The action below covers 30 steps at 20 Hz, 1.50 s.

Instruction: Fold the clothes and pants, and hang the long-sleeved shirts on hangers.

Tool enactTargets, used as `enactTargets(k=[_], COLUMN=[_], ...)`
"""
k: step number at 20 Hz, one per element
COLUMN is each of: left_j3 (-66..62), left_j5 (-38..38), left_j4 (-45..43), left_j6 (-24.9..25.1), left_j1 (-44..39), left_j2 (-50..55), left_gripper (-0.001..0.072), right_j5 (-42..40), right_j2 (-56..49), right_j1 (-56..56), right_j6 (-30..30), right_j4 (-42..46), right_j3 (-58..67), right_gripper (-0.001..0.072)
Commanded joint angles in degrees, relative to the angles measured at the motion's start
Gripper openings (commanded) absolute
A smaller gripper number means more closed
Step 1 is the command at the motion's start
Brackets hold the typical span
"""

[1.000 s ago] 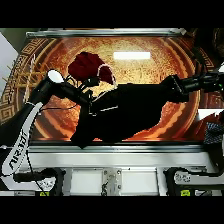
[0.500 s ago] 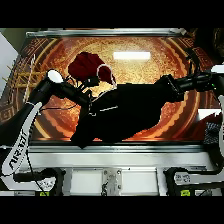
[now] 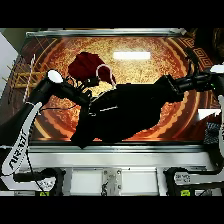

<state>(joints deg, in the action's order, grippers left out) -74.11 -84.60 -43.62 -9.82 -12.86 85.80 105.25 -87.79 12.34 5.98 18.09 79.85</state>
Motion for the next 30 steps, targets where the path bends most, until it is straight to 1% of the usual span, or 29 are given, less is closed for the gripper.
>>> enactTargets(k=[1, 12, 13, 14, 15, 16, 24, 27, 28, 29, 30], left_j3=[0.0, 0.0, 0.0, 0.0, 0.0, 0.0, 0.0, 0.0, 0.0, 0.0, -0.1], left_j5=[0.1, 0.1, 0.1, 0.1, 0.1, 0.2, 0.2, 0.6, 0.6, 1.0, 1.8], left_j4=[0.1, 0.1, 0.1, 0.1, 0.1, 0.1, 0.1, -2.0, -2.9, -3.6, -4.1], left_j6=[0.0, 0.0, 0.0, 0.0, 0.0, 0.0, 0.0, -0.9, -1.9, -4.4, -7.8], left_j1=[0.0, 0.0, 0.0, 0.0, 0.0, 0.0, 0.0, 0.0, 0.0, 0.0, 0.0], left_j2=[0.0, 0.0, 0.0, 0.0, 0.0, 0.0, 0.0, 0.0, 0.0, 0.0, 0.0], left_gripper=[0.0016, 0.0017, 0.0017, 0.0016, 0.0017, 0.0016, 0.0017, 0.0022, 0.0185, 0.0400, 0.0446], right_j5=[0.2, 0.0, 0.0, 0.1, 0.0, 0.0, 0.0, -0.4, -0.4, -0.4, -0.4], right_j2=[0.0, -0.1, -0.1, -0.1, -0.1, -0.1, -0.1, -0.1, -0.1, -0.1, -0.1], right_j1=[0.0, 0.0, 0.0, 0.0, 0.0, 0.0, 0.0, 0.0, 0.0, 0.0, 0.0], right_j6=[0.0, 0.0, 0.0, 0.0, 0.0, 0.0, 0.0, 0.0, 0.0, 0.0, 0.0], right_j4=[0.0, -0.3, -0.3, -0.3, -0.4, -0.3, -0.3, -0.3, -0.4, -0.4, -0.4], right_j3=[0.0, 0.0, 0.0, 0.0, 0.0, 0.0, 0.0, 0.0, 0.0, 0.0, 0.0], right_gripper=[0.0595, 0.0582, 0.0541, 0.0353, 0.0103, 0.0022, 0.0017, 0.0015, 0.0014, 0.0014, 0.0013])
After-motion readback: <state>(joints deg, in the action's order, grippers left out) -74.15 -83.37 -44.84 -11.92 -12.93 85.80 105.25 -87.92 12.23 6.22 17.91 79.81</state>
